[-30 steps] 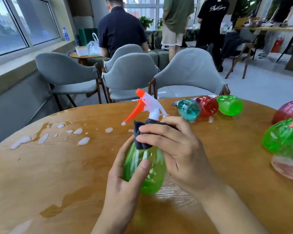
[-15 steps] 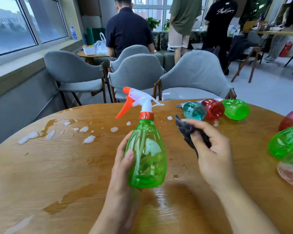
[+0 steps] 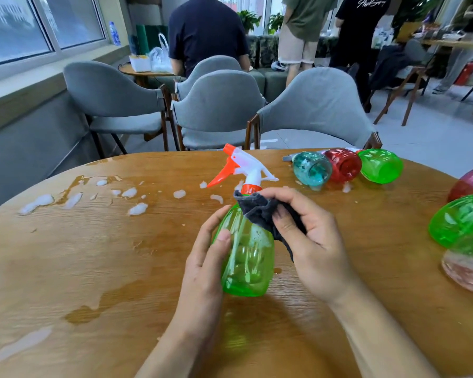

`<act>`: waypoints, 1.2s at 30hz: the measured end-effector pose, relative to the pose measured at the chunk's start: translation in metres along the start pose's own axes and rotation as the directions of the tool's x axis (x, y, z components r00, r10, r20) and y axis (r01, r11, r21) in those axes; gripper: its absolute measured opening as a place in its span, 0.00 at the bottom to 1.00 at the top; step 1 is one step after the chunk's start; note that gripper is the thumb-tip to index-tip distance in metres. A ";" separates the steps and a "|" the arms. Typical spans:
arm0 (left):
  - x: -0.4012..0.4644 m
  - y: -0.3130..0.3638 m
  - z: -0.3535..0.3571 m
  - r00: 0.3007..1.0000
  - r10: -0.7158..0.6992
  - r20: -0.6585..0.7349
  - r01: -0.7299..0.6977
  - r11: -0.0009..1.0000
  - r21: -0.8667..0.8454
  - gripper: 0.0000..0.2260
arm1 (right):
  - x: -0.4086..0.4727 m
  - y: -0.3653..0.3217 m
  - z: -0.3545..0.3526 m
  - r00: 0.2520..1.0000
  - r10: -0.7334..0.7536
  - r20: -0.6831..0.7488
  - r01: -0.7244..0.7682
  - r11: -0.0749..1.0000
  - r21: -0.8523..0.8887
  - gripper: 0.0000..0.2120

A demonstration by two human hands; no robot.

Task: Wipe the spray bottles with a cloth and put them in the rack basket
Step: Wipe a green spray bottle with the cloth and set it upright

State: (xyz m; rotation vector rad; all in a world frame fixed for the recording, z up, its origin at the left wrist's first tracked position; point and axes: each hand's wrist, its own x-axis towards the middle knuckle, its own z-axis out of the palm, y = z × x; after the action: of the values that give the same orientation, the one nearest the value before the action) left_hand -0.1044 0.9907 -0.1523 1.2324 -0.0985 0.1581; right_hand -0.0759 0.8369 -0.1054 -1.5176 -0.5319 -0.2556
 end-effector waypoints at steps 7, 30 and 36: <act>0.004 0.008 -0.005 0.997 -0.016 -0.072 0.016 1.000 -0.006 0.18 | -0.012 0.000 0.003 0.989 0.062 0.132 -0.058 0.998 -0.032 0.13; 0.006 0.013 -0.008 1.000 0.006 -0.026 -0.005 0.999 0.047 0.18 | -0.006 -0.022 -0.023 0.958 0.162 0.235 0.062 0.685 -0.726 0.17; 0.008 0.014 -0.009 0.999 0.000 -0.050 0.000 1.000 0.000 0.18 | -0.006 -0.009 -0.018 0.996 0.095 0.000 -0.087 0.919 -0.384 0.21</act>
State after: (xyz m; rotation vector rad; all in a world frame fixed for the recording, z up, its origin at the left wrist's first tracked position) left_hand -0.0989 1.0043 -0.1405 1.2276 -0.0551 0.1893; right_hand -0.0819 0.8178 -0.0999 -1.9234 -0.4396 -0.2851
